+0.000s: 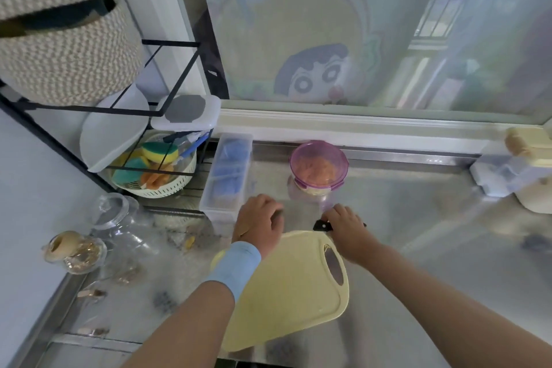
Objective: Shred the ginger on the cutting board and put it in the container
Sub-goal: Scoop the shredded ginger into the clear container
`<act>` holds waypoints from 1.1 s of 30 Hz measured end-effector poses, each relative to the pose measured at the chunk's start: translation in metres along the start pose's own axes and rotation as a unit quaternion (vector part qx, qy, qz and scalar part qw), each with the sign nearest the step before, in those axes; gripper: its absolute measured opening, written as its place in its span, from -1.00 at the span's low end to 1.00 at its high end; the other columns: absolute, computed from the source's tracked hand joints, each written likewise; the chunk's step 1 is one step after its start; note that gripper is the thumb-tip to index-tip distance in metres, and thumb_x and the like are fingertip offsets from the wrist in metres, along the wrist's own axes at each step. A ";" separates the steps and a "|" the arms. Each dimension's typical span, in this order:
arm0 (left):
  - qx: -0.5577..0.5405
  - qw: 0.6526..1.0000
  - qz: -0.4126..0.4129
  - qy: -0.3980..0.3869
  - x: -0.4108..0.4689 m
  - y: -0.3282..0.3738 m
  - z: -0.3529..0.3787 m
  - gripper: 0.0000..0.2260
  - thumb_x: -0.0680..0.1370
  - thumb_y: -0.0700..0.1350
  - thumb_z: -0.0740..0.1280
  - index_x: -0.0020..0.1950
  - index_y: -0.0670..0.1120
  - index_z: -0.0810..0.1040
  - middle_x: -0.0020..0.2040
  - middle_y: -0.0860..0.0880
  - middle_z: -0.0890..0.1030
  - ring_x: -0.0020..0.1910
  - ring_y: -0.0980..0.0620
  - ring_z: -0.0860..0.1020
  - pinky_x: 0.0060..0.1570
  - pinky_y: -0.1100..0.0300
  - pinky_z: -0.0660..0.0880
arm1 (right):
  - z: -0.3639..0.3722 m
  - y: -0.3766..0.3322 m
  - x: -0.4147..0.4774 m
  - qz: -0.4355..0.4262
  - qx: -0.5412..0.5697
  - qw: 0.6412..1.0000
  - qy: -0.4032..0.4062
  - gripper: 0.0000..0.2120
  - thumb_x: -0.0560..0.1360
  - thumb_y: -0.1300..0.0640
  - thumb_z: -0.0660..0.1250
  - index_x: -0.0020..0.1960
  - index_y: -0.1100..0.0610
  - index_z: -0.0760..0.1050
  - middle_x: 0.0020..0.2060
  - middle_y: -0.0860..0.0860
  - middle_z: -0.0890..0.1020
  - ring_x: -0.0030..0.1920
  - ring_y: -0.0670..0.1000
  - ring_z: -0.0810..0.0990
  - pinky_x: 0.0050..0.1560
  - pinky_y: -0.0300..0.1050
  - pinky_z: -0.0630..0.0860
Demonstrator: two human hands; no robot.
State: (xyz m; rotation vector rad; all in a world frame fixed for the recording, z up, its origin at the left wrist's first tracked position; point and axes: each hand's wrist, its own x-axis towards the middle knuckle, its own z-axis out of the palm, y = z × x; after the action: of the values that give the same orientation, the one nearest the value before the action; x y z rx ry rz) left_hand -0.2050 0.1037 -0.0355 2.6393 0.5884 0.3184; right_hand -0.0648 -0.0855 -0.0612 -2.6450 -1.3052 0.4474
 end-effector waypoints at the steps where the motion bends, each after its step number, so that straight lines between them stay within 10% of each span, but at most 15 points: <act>1: 0.012 1.000 0.013 0.006 0.014 0.007 -0.003 -0.79 0.54 -0.03 0.26 0.14 0.04 0.57 0.12 0.08 0.50 0.11 0.02 0.44 0.14 0.17 0.35 | -0.011 0.006 0.009 0.006 -0.001 1.000 0.018 -0.70 0.61 0.19 0.26 0.33 0.10 0.42 0.23 0.04 0.42 0.26 0.12 0.39 0.26 -0.01 0.35; 8: 0.087 0.980 -0.002 -0.179 0.102 0.039 0.004 -0.37 0.60 0.10 0.15 0.60 0.01 -0.05 0.60 0.02 -0.07 0.57 0.01 -0.11 0.51 0.09 -0.10 | -0.063 0.046 0.076 0.082 -0.049 0.994 0.044 -0.62 0.56 0.27 0.25 0.36 0.14 0.33 0.28 0.10 0.39 0.28 0.15 0.38 0.27 0.01 0.39; 18: 0.051 0.959 -0.066 -0.272 0.140 0.044 0.034 -0.38 0.54 0.12 0.20 0.57 0.08 0.08 0.56 0.05 0.11 0.53 -0.02 0.11 0.46 0.05 0.17 | -0.058 0.080 0.132 0.107 -0.001 0.994 0.010 -0.69 0.59 0.25 0.24 0.33 0.13 0.35 0.27 0.13 0.42 0.28 0.17 0.39 0.31 0.03 0.39; 27: -0.004 0.976 -0.088 -0.200 0.109 0.033 0.019 -0.49 0.60 0.07 0.18 0.54 0.10 0.16 0.53 0.06 0.19 0.50 0.03 0.17 0.45 0.03 0.22 | -0.065 0.051 0.116 0.096 0.001 0.992 0.083 -0.58 0.51 0.25 0.23 0.36 0.09 0.40 0.26 0.12 0.40 0.29 0.18 0.36 0.31 0.01 0.31; 33: 0.000 0.991 -0.100 -0.084 0.031 -0.017 -0.009 -0.87 0.59 -0.12 0.19 0.02 0.06 0.50 0.03 0.10 0.49 0.03 0.04 0.49 0.01 0.09 0.49 | -0.042 -0.047 0.088 -0.067 -0.004 0.996 0.050 -0.73 0.56 0.20 0.22 0.23 0.06 0.52 0.20 0.07 0.48 0.26 0.14 0.43 0.29 0.03 0.35</act>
State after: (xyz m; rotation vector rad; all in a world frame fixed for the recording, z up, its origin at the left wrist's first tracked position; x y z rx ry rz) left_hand -0.1862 0.1343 -0.0312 2.5481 0.7867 0.0361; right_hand -0.0356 0.0129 -0.0264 -2.5291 -1.4434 0.2884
